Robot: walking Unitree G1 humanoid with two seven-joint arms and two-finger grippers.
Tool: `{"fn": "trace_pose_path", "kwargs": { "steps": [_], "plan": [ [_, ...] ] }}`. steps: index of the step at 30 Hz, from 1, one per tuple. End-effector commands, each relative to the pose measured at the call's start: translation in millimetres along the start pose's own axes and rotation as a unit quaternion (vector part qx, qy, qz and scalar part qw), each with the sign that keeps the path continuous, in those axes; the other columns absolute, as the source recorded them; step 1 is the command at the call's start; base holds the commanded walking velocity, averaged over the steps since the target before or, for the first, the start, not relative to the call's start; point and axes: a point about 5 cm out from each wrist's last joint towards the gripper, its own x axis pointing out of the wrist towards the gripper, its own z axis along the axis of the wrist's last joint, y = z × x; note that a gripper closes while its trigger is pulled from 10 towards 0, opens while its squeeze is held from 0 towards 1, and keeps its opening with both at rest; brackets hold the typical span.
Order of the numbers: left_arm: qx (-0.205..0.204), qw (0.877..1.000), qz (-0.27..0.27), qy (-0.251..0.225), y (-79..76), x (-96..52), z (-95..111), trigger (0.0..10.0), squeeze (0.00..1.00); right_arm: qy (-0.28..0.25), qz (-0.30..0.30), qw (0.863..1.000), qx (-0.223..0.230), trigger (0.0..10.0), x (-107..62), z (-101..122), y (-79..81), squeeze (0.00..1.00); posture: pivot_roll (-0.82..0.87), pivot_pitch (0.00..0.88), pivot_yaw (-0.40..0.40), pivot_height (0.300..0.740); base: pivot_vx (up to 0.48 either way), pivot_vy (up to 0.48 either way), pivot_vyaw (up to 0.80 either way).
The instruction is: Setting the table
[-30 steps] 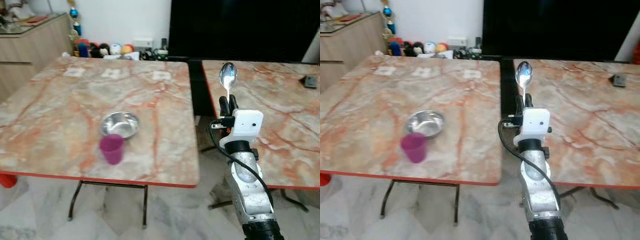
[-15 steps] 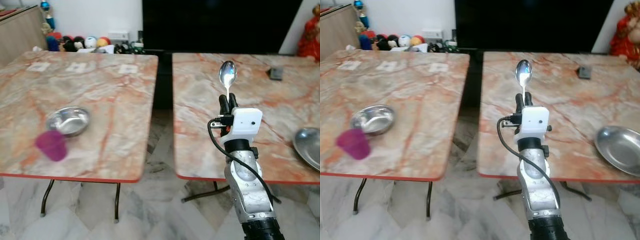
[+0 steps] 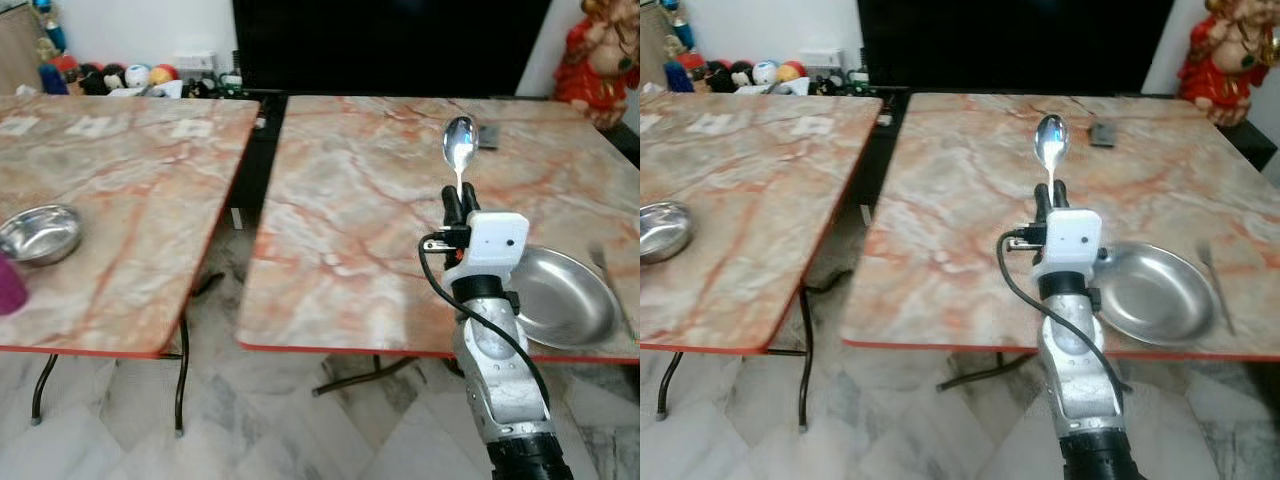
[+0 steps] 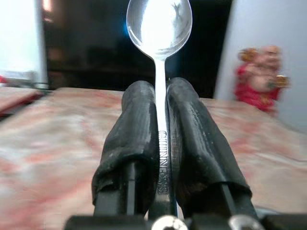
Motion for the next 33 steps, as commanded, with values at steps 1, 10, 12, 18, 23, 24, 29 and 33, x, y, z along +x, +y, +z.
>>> {"fn": "trace_pose_path", "kwargs": {
  "steps": [1,10,12,18,23,24,29,33],
  "plan": [
    [0.002,1.0,0.0,0.018,2.3,-2.1,-8.4,10.0,0.0,-0.015,0.005,1.0,0.012,10.0,3.2,8.1,6.4,0.0,-0.02,0.099,0.015,0.74,0.0,-0.428,0.0],
    [0.002,1.0,0.0,0.017,2.3,-1.8,-7.4,10.0,0.0,-0.013,0.004,1.0,0.01,10.0,3.8,7.2,6.0,0.0,-0.01,0.098,0.016,0.74,0.0,-0.427,0.0],
    [0.002,1.0,0.0,0.017,2.3,-1.8,-7.4,10.0,0.0,-0.013,0.003,1.0,0.011,10.0,3.7,7.1,5.9,0.0,-0.01,0.096,0.015,0.74,0.0,-0.424,0.0],
    [0.0,1.0,0.006,0.017,2.9,-2.1,-8.1,10.0,0.0,-0.013,0.002,1.0,0.01,10.0,3.6,7.0,5.2,0.0,-0.01,0.096,0.013,0.74,0.0,-0.206,0.0],
    [-0.002,1.0,0.005,0.017,2.6,-2.2,-8.4,10.0,0.0,-0.013,0.002,1.0,0.011,10.0,4.2,7.1,4.9,0.0,-0.02,0.095,0.013,0.74,0.0,0.0,0.0],
    [-0.003,1.0,0.005,0.017,2.4,-2.2,-8.6,10.0,0.0,-0.013,0.002,1.0,0.011,10.0,4.2,7.1,4.8,0.0,-0.02,0.092,0.012,0.74,0.0,0.0,0.0],
    [-0.006,1.0,0.005,0.018,2.2,-2.2,-9.0,10.0,0.0,-0.014,0.003,1.0,0.014,10.0,5.0,8.2,6.5,0.0,-0.02,0.088,0.012,0.74,0.0,0.0,0.0],
    [-0.009,1.0,0.005,0.017,2.1,-2.3,-9.2,10.0,0.0,-0.013,0.004,1.0,0.015,10.0,5.4,7.9,7.3,0.0,-0.02,0.081,0.014,0.74,0.0,0.0,0.0]
  ]
}}
